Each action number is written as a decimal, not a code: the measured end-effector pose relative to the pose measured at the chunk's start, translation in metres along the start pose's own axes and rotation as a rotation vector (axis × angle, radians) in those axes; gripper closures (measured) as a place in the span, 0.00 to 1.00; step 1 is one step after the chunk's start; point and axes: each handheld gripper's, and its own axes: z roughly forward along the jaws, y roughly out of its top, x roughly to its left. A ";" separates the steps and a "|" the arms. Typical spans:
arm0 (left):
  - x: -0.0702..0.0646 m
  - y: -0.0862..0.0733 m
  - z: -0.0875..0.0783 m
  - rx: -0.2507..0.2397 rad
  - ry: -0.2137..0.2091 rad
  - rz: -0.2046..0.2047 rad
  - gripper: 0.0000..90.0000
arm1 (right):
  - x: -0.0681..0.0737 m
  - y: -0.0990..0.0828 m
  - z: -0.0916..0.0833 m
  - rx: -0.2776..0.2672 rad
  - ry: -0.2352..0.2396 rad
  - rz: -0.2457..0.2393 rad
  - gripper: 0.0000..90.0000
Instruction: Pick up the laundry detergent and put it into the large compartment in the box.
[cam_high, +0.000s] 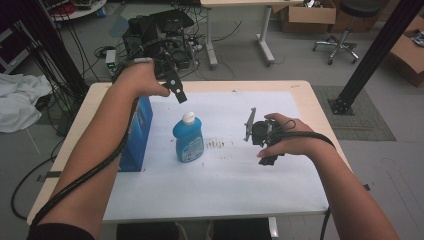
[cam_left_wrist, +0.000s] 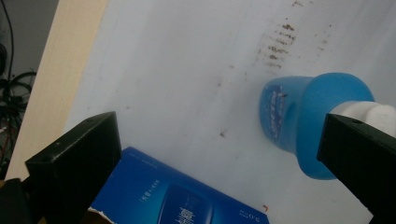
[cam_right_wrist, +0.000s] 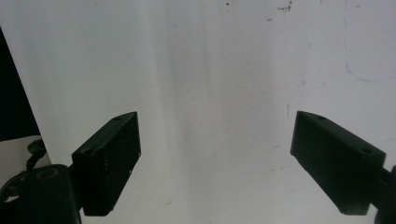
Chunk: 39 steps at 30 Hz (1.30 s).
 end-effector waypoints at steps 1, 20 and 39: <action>-0.001 0.000 -0.002 -0.001 -0.001 0.001 0.00 | 0.000 0.000 -0.001 -0.005 0.001 0.000 0.18; -0.038 -0.012 -0.022 0.001 -0.014 0.013 0.00 | 0.002 0.003 -0.003 -0.009 -0.015 -0.025 0.18; -0.062 -0.019 -0.014 0.004 -0.057 0.025 0.00 | 0.005 0.000 -0.006 -0.011 -0.030 -0.023 0.18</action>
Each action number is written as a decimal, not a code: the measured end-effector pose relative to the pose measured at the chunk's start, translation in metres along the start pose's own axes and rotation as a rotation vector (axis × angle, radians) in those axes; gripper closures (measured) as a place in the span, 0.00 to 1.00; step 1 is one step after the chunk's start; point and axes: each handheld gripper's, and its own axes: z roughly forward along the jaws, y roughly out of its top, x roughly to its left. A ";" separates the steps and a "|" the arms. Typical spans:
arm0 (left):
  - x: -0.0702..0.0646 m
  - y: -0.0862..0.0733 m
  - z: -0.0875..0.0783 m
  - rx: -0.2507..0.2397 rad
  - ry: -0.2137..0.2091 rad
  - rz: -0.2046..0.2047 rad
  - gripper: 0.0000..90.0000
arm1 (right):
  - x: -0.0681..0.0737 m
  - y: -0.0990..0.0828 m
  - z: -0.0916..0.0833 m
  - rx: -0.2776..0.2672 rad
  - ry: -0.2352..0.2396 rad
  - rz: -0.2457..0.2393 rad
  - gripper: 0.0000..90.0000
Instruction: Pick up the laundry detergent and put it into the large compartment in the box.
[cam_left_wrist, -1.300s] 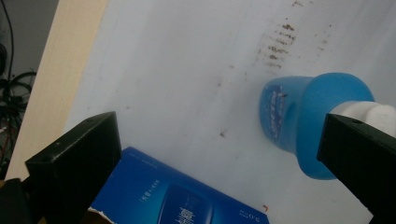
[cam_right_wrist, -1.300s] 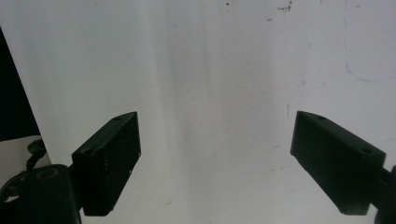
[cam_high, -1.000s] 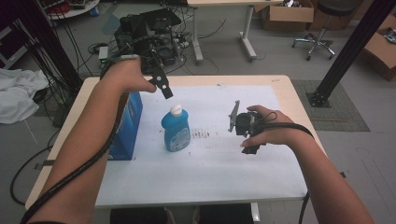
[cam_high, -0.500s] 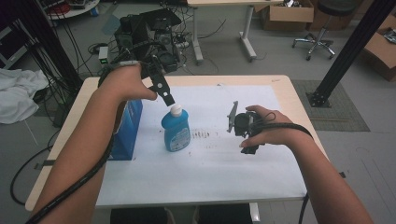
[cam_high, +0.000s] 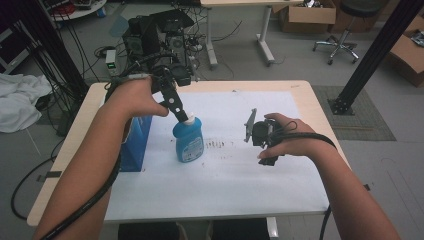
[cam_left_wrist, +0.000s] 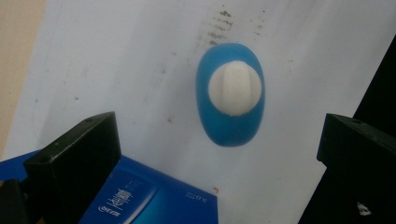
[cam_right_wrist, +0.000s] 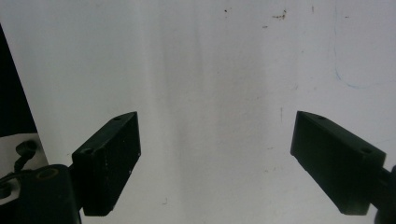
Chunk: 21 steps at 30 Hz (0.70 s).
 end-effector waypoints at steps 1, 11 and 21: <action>-0.001 0.000 0.000 0.001 0.001 0.005 0.00 | 0.000 0.000 0.000 0.002 -0.004 -0.001 0.18; -0.007 0.002 0.010 0.021 -0.017 -0.007 0.00 | 0.001 -0.003 0.002 -0.005 -0.004 0.007 0.18; -0.008 0.004 0.024 0.048 -0.027 -0.009 0.00 | 0.002 -0.002 0.005 -0.004 -0.003 0.000 0.18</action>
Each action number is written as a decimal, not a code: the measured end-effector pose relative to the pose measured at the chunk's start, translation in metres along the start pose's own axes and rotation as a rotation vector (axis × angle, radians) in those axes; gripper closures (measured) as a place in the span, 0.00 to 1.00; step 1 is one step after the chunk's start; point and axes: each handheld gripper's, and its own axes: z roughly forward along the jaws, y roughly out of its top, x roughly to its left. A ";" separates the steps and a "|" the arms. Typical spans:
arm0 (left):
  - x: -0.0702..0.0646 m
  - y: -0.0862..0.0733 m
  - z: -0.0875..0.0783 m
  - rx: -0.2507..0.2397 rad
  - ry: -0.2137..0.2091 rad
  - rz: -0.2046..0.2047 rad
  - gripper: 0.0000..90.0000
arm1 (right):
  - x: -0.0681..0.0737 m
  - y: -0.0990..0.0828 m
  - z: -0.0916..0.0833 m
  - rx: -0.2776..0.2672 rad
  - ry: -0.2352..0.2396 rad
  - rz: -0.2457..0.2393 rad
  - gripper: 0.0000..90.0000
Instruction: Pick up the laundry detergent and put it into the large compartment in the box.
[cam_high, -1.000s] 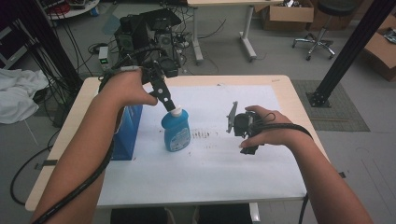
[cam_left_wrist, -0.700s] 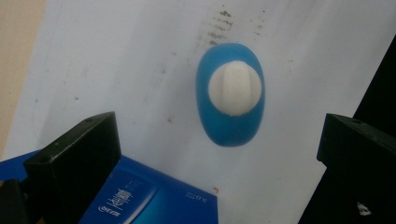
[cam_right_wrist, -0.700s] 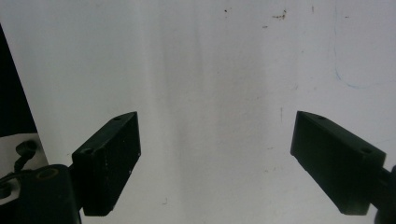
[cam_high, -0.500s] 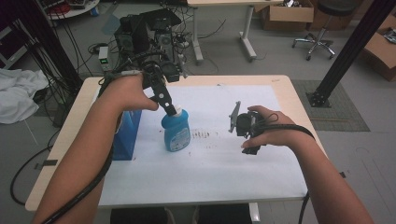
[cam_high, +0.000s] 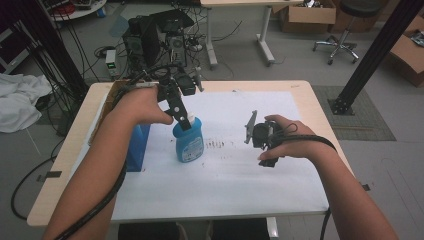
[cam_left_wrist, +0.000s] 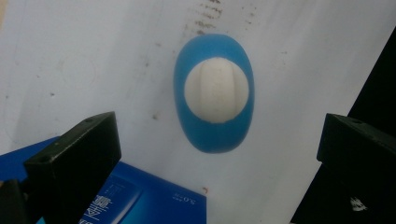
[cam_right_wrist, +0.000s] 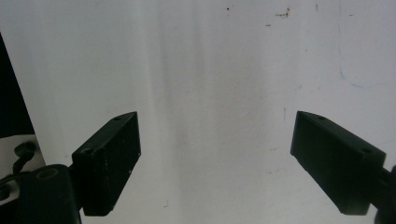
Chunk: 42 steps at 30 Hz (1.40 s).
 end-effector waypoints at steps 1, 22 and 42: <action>0.000 0.001 0.001 0.005 -0.003 0.003 0.00 | 0.000 0.000 0.000 -0.004 0.002 0.003 0.18; 0.002 0.011 0.032 0.047 -0.039 0.017 0.00 | 0.001 -0.002 0.005 0.002 0.008 0.006 0.18; 0.004 0.014 0.053 0.077 -0.050 0.015 0.00 | 0.005 -0.001 0.003 -0.007 -0.005 -0.005 0.18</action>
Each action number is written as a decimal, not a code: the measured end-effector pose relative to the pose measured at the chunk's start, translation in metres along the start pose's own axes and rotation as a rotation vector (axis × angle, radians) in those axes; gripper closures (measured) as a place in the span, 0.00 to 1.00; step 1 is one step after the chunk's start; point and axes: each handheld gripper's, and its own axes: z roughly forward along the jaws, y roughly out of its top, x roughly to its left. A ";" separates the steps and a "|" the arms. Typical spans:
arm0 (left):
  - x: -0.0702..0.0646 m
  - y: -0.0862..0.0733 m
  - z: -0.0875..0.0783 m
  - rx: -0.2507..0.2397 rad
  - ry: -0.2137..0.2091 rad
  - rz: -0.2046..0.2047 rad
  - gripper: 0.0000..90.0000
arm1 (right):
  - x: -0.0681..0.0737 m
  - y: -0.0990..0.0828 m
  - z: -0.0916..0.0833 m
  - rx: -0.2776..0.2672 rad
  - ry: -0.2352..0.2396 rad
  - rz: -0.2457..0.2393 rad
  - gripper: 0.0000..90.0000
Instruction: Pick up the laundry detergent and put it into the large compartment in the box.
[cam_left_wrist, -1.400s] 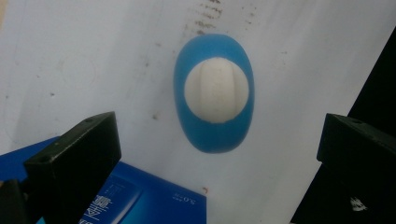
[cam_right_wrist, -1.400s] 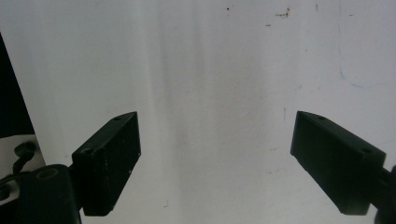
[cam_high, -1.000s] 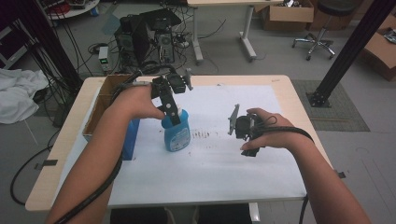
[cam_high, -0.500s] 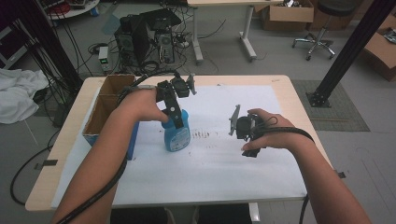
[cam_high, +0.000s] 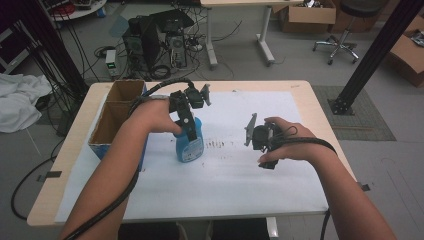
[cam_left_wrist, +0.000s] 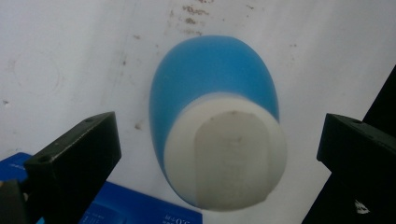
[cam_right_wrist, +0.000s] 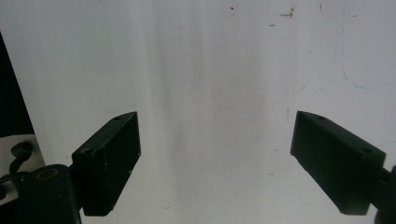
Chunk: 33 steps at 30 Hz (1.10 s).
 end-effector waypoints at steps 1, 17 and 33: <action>0.000 0.000 0.001 0.003 -0.001 0.001 0.00 | 0.000 0.000 0.000 -0.001 0.001 0.000 0.18; 0.001 0.004 0.017 0.019 0.005 -0.007 0.01 | -0.001 -0.002 0.004 0.000 0.006 0.005 0.18; 0.000 0.006 0.022 0.030 0.017 -0.002 0.07 | -0.001 -0.004 0.004 -0.004 0.003 0.006 0.18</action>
